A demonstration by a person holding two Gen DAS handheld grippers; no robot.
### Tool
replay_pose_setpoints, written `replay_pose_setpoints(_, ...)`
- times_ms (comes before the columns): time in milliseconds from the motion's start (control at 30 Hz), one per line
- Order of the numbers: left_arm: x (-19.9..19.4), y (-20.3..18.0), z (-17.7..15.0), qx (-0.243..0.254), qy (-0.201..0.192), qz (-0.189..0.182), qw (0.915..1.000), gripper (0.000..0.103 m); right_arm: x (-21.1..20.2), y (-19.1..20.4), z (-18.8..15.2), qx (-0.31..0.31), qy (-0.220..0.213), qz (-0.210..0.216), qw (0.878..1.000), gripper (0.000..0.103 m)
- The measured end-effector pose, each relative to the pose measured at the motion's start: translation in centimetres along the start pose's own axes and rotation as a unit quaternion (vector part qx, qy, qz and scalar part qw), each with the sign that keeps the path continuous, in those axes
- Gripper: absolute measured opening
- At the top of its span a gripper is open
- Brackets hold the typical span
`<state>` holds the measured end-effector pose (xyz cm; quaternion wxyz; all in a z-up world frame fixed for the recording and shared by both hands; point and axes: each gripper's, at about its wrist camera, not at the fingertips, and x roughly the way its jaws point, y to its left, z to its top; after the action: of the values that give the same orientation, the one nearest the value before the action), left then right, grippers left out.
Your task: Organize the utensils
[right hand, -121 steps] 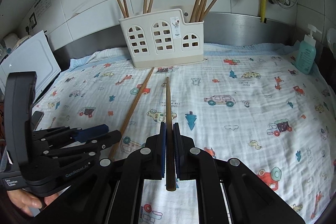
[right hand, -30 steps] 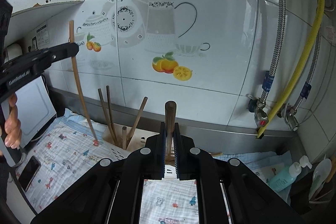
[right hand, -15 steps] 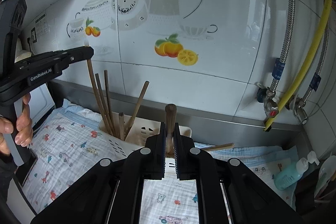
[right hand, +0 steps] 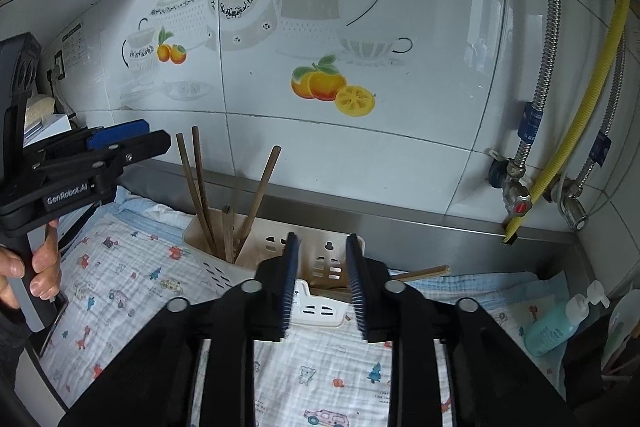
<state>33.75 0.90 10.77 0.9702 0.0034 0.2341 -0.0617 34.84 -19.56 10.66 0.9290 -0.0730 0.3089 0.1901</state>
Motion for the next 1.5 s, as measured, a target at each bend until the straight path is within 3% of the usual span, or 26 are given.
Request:
replay_pose_setpoints(133,-0.6,0.1,-0.3,0.002,-0.003,0.006,1.0,0.055,-0.6,0.1,0.1,-0.003,-0.007,-0.006,1.0,0.04)
replay_pose_setpoints(300,-1.5,0.3,-0.6,0.0,-0.005,0.009,0.9999,0.065,-1.4,0.3,0.1,-0.005,-0.013,-0.013,1.0,0.049)
replay_pose_setpoints(433,-2.4,0.3,-0.9,0.001,-0.011,0.015,0.9998,0.077,-2.2,0.5,-0.2,-0.004,-0.018,-0.019,1.0,0.063)
replay_pose_setpoints(633,-4.0,0.1,-1.7,0.006,-0.018,0.023,0.9996,0.089,-3.6,0.9,-0.6,-0.004,-0.025,-0.023,0.999,0.071)
replay_pose_setpoints(1033,-7.4,0.4,-5.1,-0.017,-0.023,0.027,0.9992,0.097,-6.0,2.4,-3.4,0.003,-0.033,-0.025,0.999,0.09)
replay_pose_setpoints(1500,-10.7,0.7,-10.0,-0.014,-0.015,0.045,0.9988,0.098,-6.9,4.9,-9.5,0.017,-0.024,-0.023,0.999,0.094)
